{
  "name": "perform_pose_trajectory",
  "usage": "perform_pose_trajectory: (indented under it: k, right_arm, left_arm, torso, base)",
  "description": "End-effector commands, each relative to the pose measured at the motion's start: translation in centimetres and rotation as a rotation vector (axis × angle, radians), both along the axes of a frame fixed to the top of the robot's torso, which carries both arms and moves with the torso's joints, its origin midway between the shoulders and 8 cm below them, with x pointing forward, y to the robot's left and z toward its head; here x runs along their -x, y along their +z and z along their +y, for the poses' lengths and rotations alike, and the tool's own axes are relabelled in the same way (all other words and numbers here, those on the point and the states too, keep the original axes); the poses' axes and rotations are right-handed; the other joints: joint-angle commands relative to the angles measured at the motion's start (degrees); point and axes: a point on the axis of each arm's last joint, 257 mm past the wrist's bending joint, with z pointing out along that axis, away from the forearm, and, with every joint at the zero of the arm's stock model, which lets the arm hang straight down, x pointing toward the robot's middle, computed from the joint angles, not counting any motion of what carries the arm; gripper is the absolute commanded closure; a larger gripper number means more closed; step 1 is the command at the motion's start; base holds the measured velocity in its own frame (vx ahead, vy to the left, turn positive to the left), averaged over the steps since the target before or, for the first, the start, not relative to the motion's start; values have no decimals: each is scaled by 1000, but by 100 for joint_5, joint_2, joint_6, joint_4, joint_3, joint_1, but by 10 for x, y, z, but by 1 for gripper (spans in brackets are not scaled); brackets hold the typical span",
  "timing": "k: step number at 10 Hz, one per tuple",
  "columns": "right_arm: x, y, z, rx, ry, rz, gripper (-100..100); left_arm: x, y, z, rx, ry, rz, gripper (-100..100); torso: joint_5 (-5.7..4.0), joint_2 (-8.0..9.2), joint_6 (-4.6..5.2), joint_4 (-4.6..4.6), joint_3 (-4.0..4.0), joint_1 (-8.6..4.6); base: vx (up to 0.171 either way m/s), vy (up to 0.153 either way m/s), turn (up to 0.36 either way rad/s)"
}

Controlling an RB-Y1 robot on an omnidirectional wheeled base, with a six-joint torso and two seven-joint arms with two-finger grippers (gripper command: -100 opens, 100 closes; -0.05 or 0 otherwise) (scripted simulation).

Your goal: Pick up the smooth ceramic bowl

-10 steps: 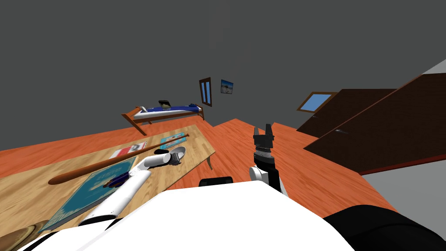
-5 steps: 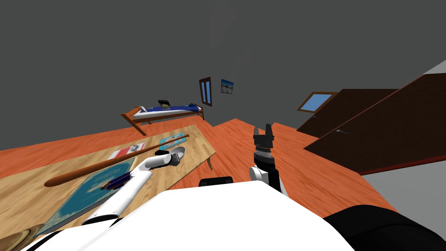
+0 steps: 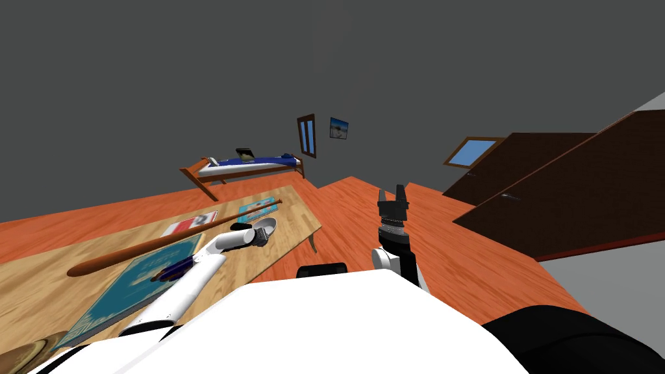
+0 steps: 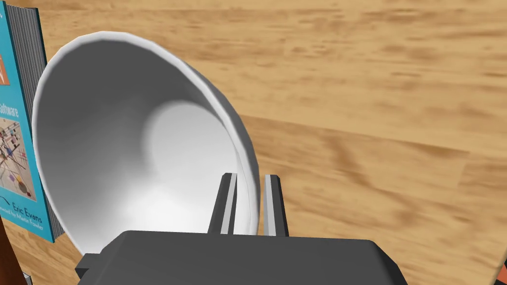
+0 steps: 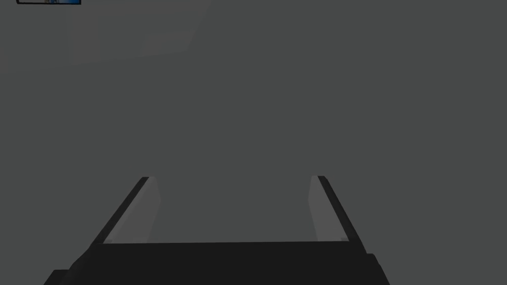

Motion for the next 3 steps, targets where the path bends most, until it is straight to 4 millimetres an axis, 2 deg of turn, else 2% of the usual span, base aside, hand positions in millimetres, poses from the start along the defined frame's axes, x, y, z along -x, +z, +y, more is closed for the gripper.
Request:
perform_pose_trajectory:
  k: [1, 2, 3]
  right_arm:
    - [0, 0, 0, 0, 0, 0, 0]
    - [0, 0, 0, 0, 0, 0, 0]
    - [0, 0, 0, 0, 0, 0, 0]
  left_arm:
    - [-2, 10, 3, 0, -2, 2, 100]
    - [-1, 7, 2, 0, -1, 0, 100]
    - [-1, 8, 2, 1, -1, 2, 0]
  torso:
    - [0, 0, 0, 0, 0, 0]
    - [-3, 11, -1, 3, 7, -5]
    - [0, 5, 1, 2, 3, -2]
  base:
    - [-58, -26, 18]
    - [-25, -10, 6]
    - [0, 0, 0]
